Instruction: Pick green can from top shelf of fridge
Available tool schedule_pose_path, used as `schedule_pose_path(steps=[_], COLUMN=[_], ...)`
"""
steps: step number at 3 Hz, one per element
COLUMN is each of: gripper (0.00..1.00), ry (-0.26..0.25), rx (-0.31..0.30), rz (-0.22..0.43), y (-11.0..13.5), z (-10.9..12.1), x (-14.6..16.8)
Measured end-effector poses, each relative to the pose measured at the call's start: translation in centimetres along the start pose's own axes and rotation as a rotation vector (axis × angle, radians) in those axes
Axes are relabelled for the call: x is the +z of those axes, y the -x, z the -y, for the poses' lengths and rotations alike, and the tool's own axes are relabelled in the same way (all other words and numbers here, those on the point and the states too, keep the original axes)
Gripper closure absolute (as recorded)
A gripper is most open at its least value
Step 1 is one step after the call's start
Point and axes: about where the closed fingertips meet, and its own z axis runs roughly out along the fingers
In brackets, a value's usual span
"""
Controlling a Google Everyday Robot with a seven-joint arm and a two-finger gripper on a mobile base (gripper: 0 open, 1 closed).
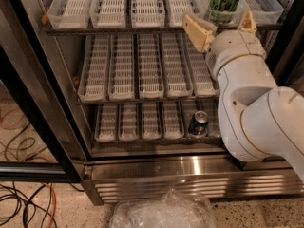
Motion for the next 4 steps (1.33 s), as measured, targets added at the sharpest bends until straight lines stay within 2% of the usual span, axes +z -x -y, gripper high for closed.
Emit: schedule_pose_path(steps=[1, 4], gripper=[0.41, 0.35], ry=[0.0, -0.013], rx=[-0.001, -0.016], rz=[0.0, 0.001], y=[0.0, 0.0], z=[0.0, 0.6], x=[0.0, 1.4])
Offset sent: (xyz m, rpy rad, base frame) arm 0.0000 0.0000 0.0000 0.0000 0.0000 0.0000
